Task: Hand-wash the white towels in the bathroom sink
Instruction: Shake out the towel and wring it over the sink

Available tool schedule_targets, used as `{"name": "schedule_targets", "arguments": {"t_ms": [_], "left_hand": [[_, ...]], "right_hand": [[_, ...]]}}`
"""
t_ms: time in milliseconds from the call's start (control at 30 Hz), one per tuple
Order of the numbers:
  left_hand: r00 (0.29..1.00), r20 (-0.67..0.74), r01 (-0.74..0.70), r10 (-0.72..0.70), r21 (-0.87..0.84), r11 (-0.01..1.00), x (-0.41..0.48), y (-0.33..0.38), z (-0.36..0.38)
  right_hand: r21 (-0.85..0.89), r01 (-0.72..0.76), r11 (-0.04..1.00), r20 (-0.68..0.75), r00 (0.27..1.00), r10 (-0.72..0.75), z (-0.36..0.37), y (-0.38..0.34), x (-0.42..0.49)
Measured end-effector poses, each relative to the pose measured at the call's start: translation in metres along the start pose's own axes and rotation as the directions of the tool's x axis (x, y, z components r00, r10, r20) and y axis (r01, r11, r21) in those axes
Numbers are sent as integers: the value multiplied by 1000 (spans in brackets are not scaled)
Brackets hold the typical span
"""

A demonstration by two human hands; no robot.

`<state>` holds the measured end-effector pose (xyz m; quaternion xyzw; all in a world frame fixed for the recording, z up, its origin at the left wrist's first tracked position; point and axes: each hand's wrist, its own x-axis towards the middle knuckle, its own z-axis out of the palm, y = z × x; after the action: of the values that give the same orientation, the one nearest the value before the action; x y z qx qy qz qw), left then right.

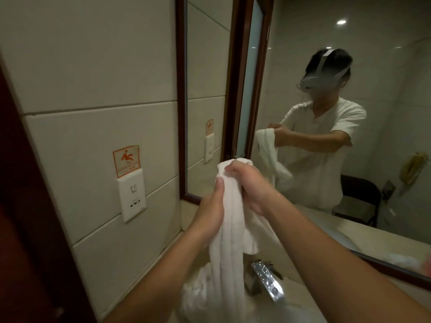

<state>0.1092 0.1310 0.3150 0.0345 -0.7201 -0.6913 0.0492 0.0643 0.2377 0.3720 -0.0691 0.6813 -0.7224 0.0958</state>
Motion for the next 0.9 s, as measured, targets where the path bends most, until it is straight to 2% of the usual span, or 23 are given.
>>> {"name": "schedule_targets", "arguments": {"t_ms": [67, 133, 267, 333, 433, 500, 567, 633, 733, 800, 833, 900], "left_hand": [[994, 56, 103, -94, -183, 978, 1, 9, 2], [986, 111, 150, -120, -322, 935, 4, 21, 2], [983, 157, 154, -99, -397, 905, 13, 40, 2], [976, 188, 166, -107, -336, 927, 12, 48, 4], [978, 191, 120, -81, -200, 972, 15, 50, 1], [993, 118, 10, -20, 83, 996, 19, 46, -6], [997, 25, -75, 70, 294, 953, 21, 40, -13], [987, -31, -133, 160, 412, 902, 19, 35, -19], [918, -100, -270, 385, 554, 787, 15, 22, -24], [840, -173, -315, 514, 617, 721, 17, 14, -24], [823, -209, -319, 527, 597, 736, 18, 11, -21], [855, -236, -353, 462, 387, 852, 17, 12, -10]], "right_hand": [[-5, 22, 1000, -7, 1000, -22, -10, 7, 3], [4, 35, 999, 45, 998, -35, -23, 20, 1], [-10, 10, 1000, 159, 987, -9, -42, 53, -13], [-58, 37, 998, 127, 991, -29, -45, 60, -21], [-153, 130, 980, 7, 991, -131, -47, 62, -22], [-163, 188, 968, -45, 979, -198, -46, 61, -22], [-148, 241, 959, -66, 965, -253, -42, 56, -21], [-125, 294, 947, -33, 953, -300, -37, 51, -21], [-67, 315, 947, 6, 949, -315, -28, 43, -25], [-23, 308, 951, 22, 951, -308, -23, 37, -29], [2, 301, 954, 38, 953, -301, -21, 35, -31], [51, 290, 956, 60, 954, -293, -20, 29, -37]]}}
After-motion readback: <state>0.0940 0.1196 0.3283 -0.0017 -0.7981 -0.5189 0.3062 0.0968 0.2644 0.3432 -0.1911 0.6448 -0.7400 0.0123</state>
